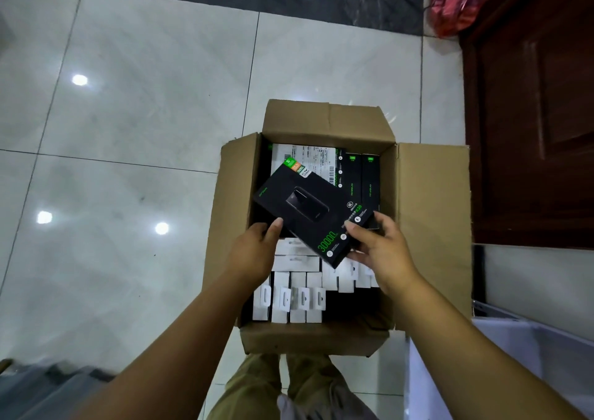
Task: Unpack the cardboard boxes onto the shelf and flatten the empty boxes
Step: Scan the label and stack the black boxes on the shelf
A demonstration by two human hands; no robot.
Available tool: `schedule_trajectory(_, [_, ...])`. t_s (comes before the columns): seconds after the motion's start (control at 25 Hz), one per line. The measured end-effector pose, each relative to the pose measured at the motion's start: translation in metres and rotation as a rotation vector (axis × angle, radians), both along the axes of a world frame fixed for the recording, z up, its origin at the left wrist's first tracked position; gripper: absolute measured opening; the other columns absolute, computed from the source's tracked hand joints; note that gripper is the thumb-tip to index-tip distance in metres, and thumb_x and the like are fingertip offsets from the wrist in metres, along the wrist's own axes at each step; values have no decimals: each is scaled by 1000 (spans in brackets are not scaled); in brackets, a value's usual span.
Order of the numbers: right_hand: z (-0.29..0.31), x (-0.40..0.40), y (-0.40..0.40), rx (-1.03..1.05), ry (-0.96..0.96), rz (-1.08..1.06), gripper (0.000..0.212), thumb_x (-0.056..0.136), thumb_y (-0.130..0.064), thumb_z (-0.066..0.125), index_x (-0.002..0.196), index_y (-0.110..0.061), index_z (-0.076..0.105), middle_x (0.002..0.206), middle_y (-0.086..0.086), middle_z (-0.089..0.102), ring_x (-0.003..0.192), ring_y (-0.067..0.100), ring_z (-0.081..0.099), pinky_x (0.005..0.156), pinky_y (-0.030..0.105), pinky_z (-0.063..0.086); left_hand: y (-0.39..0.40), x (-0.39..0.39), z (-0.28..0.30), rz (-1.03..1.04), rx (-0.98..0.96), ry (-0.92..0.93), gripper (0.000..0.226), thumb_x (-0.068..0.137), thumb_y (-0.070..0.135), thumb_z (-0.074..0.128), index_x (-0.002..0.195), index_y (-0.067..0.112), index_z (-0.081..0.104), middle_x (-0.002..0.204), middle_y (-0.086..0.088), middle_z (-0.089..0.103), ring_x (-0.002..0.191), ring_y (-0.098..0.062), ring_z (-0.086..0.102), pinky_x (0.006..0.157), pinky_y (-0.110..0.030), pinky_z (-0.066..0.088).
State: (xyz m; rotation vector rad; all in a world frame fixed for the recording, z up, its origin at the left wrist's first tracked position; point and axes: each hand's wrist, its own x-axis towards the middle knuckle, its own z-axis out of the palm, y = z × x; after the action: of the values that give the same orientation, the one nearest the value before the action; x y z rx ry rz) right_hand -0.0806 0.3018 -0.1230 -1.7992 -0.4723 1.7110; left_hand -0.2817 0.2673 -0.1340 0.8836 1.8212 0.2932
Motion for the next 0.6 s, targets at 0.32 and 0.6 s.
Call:
schedule_trajectory(0.32, [-6,-15,-16,-53,129,93,35,86,-7,68,117,-11,54,120,14,62,104,31,65,78,39,59,-1,1,10,388,142,-324,33,96,27,54,124,28,37,115,-2,59,89,-13,63,65,-23,52])
schedule_trajectory(0.6, [-35,-20,-1,-71,-36,342,47,91,-16,65,134,-10,47,108,4,58,97,23,61,81,36,50,-1,-16,2,439,313,-217,51,95,16,54,136,38,34,109,11,53,85,-4,59,55,-10,51])
